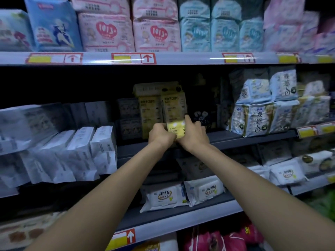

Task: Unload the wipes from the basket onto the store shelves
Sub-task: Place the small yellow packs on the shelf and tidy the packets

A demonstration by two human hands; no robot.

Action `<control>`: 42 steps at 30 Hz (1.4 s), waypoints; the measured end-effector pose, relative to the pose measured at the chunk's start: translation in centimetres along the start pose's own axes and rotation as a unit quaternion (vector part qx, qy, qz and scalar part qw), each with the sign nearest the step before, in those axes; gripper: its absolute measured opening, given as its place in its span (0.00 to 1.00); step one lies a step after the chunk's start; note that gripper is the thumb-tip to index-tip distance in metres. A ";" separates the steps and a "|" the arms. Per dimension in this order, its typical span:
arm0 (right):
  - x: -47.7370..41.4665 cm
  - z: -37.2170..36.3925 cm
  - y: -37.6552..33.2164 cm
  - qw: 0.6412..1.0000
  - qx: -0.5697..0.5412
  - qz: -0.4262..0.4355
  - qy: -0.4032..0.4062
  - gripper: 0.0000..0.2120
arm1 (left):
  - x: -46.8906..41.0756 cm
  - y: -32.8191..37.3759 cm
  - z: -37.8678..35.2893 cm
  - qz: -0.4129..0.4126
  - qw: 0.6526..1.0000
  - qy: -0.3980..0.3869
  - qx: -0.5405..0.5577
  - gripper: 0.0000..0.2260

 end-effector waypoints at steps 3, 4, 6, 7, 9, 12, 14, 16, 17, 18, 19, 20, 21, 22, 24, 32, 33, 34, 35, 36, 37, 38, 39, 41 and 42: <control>1.9 2.2 0.4 1.000 -0.005 0.012 -0.004 0.43 | 2.2 0.7 1.5 -0.039 0.998 -0.010 -0.048 0.18; 2.9 3.0 0.8 1.000 -0.011 0.012 -0.003 0.43 | 3.2 0.9 1.9 -0.064 0.995 -0.013 -0.080 0.19; 5.2 4.5 1.3 1.000 -0.015 0.017 -0.002 0.42 | 5.7 1.4 2.7 -0.122 0.981 -0.019 -0.148 0.23; 6.5 5.1 1.6 1.000 -0.016 0.022 -0.006 0.42 | 7.0 1.4 2.9 -0.149 0.972 -0.021 -0.181 0.25; 9.2 6.1 2.1 0.999 -0.018 0.031 -0.014 0.42 | 9.5 1.3 3.2 -0.192 0.954 -0.022 -0.228 0.28; 13.3 6.6 2.8 0.998 -0.015 0.042 -0.040 0.45 | 12.8 0.0 2.8 -0.238 0.931 -0.035 -0.276 0.31; 15.8 5.9 3.6 0.997 -0.008 0.043 -0.067 0.47 | 14.6 -1.4 2.2 -0.252 0.920 -0.057 -0.294 0.33; 18.3 4.7 4.7 0.994 -0.002 0.043 -0.096 0.49 | 16.2 -3.3 1.3 -0.249 0.915 -0.086 -0.304 0.34; 19.6 3.9 5.4 0.993 0.003 0.043 -0.114 0.49 | 17.0 -4.4 1.0 -0.244 0.914 -0.101 -0.306 0.34; 20.8 3.0 6.1 0.990 0.008 0.041 -0.132 0.49 | 17.7 -5.5 0.6 -0.241 0.913 -0.112 -0.309 0.35; 22.0 2.2 6.8 0.988 0.013 0.039 -0.147 0.49 | 18.5 -6.7 0.3 -0.240 0.911 -0.123 -0.312 0.36; 23.3 1.3 7.6 0.986 0.018 0.037 -0.161 0.49 | 19.4 -7.9 -0.1 -0.236 0.909 -0.133 -0.317 0.36; 24.5 0.3 8.5 0.984 0.023 0.033 -0.176 0.49 | 20.3 -9.3 -0.6 -0.231 0.906 -0.145 -0.323 0.36; 25.9 -0.7 9.3 0.980 0.026 0.025 -0.194 0.50 | 21.3 -10.9 -1.2 -0.224 0.904 -0.160 -0.328 0.36; 28.6 -3.0 11.4 0.972 0.043 0.007 -0.232 0.50 | 23.3 -14.1 -2.5 -0.207 0.898 -0.193 -0.338 0.37; 39.6 -12.4 18.1 0.911 0.107 -0.016 -0.397 0.49 | 31.5 -27.4 -7.5 -0.118 0.863 -0.318 -0.374 0.38; 41.0 -13.6 18.7 0.900 0.119 -0.011 -0.420 0.48 | 32.5 -29.0 -8.2 -0.109 0.857 -0.332 -0.378 0.38; 42.3 -14.7 19.3 0.888 0.129 -0.003 -0.441 0.48 | 33.4 -30.5 -8.8 -0.098 0.851 -0.345 -0.384 0.37; 43.6 -15.7 19.8 0.874 0.140 0.003 -0.465 0.48 | 34.4 -32.0 -9.3 -0.087 0.844 -0.358 -0.391 0.37; 44.9 -16.6 20.5 0.858 0.152 0.009 -0.491 0.47 | 35.3 -33.4 -9.9 -0.075 0.837 -0.371 -0.396 0.37; 46.1 -17.5 21.0 0.840 0.165 0.019 -0.517 0.47 | 36.3 -34.7 -10.6 -0.066 0.828 -0.387 -0.400 0.37; 47.1 -18.2 21.5 0.822 0.179 0.032 -0.540 0.46 | 37.2 -35.9 -11.1 -0.057 0.817 -0.405 -0.406 0.37; 47.9 -18.8 21.9 0.807 0.191 0.047 -0.556 0.44 | 38.1 -37.2 -11.8 -0.048 0.805 -0.423 -0.413 0.36; 49.0 -19.6 22.6 0.787 0.220 0.080 -0.571 0.41 | 39.7 -39.6 -13.0 -0.029 0.792 -0.449 -0.412 0.35; 49.4 -19.9 22.8 0.780 0.236 0.098 -0.571 0.40 | 40.5 -40.7 -13.6 -0.015 0.786 -0.462 -0.410 0.35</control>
Point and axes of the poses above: each hand's wrist, its own x-axis away from the middle knuckle, its own z-axis out of the back of the hand, y = z × x, the point moved 9 cm from there along -x, towards the middle knuckle, and after that the axes turned 7 degrees about y, right-handed, at the moved point
